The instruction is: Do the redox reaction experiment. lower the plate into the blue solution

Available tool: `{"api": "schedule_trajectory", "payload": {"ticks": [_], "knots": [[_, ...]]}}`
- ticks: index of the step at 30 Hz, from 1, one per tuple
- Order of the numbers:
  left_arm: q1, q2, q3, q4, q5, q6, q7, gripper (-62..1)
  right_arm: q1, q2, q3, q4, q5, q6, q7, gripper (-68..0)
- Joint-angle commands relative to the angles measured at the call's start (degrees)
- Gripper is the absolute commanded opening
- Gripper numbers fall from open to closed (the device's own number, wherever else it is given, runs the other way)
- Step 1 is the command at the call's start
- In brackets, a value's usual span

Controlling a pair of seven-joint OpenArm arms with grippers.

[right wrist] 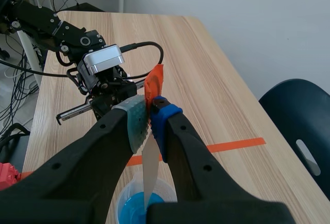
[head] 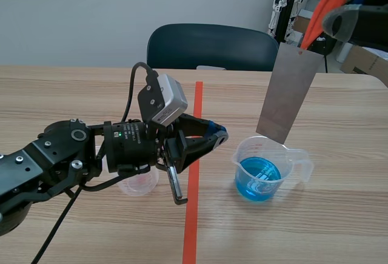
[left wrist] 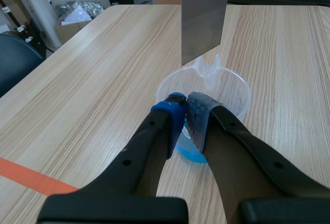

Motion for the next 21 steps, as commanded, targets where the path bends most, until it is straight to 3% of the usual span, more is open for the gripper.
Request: {"api": "schedule_trajectory", "payload": {"ticks": [1, 21], "knots": [[-0.9, 0.4, 0.0, 0.9, -0.8, -0.1, -0.9, -55.6, 0.4, 0.9, 0.1, 0.3, 0.9, 0.1, 1.2, -67.3], [-0.6, 0.4, 0.0, 0.9, -0.8, -0.1, -2.1, -55.3, 0.4, 0.9, 0.1, 0.3, 0.9, 0.1, 1.0, -67.3]]}}
